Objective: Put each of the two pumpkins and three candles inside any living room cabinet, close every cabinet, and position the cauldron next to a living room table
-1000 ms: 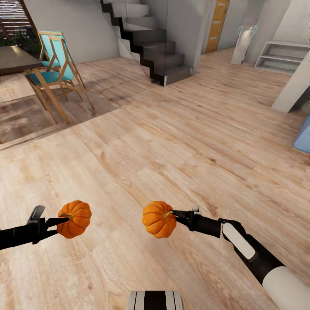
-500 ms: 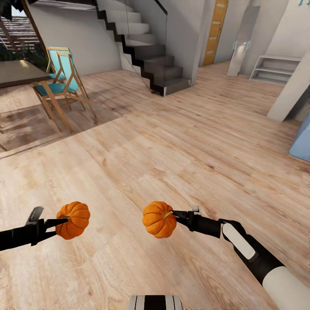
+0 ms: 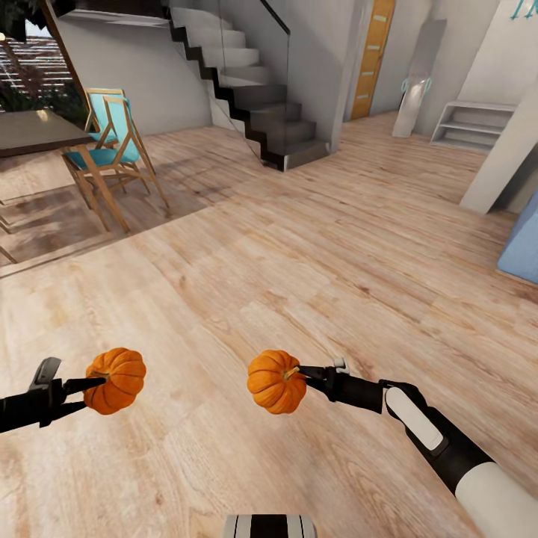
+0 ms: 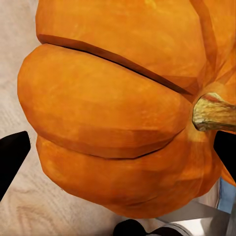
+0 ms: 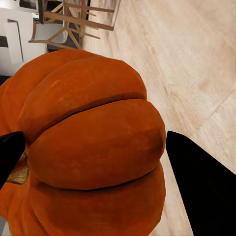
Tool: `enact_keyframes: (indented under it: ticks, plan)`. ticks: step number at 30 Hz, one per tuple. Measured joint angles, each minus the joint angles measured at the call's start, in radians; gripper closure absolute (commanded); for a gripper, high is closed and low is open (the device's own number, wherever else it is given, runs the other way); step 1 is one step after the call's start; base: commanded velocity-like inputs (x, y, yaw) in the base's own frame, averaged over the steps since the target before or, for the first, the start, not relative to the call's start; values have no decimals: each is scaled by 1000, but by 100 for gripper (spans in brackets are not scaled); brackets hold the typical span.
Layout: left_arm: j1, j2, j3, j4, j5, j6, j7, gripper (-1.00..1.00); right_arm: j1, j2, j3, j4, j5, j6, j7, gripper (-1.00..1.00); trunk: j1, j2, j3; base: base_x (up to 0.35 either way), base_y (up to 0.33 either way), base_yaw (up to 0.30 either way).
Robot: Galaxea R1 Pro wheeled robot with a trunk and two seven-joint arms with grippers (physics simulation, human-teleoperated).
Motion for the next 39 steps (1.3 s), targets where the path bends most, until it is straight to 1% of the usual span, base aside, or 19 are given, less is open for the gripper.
enact_keyframes:
  ticks: [1, 8, 9, 11, 13, 17, 20, 24, 30, 33, 36, 38, 39]
  plan:
    - [2, 1, 0, 1, 5, 1, 0, 100, 0, 0, 0, 0, 1, 0, -1, 100, 0, 0, 0, 10, 0, 0]
    - [7, 3, 5, 42, 1, -2, -1, 100, 0, 1, 0, 0, 5, -1, -4, 100, 0, 0, 0, 2, 64, 0]
    - [7, 3, 6, 48, 7, -1, -1, 100, 0, 2, 0, 0, 5, -1, -5, 100, 0, 0, 0, 0, 185, 0]
    - [8, 5, 7, 53, 32, 1, -2, 100, 0, 4, -1, 0, 5, -1, -6, 100, 0, 0, 0, 0, 159, 0]
    - [9, 5, 7, 56, 44, 0, -2, 100, 0, 6, -1, 0, 6, 0, -7, 100, 0, 0, 0, 0, 55, 0]
    - [9, 6, 8, 56, 50, 0, -2, 100, 0, 7, -2, 0, 7, 0, -18, 100, 0, 0, 0, 0, 16, 14]
    - [9, 6, 9, 56, 52, 0, -2, 100, 0, 9, -1, 0, 7, 0, -37, 100, 0, 0, 0, 0, 4, 174]
    - [9, 6, 9, 56, 52, -1, -2, 100, -1, 10, -1, 0, 6, 2, -52, 100, -2, 1, 15, 0, 1, 266]
    - [9, 6, 9, 57, 48, -2, -2, 100, 0, 9, 0, 0, 6, 0, -51, 100, -4, 2, 35, 0, 0, 283]
    - [10, 6, 9, 57, 47, -2, -2, 100, -1, 8, 0, 1, 5, -44, -39, 100, -6, 3, 44, 0, 0, 272]
    - [10, 6, 9, 57, 45, -3, -2, 100, 0, 8, 1, 2, 4, -62, -35, 100, -7, 4, 53, 0, 0, 263]
    - [9, 13, 9, 58, 44, -4, -2, 100, -1, 8, 1, 2, 3, -69, -39, 100, -8, 4, 59, 0, 0, 248]
    - [9, 24, 9, 61, 43, -4, -2, 100, 0, 8, 2, 2, 3, -70, -42, 100, -9, 4, 62, 0, 0, 199]
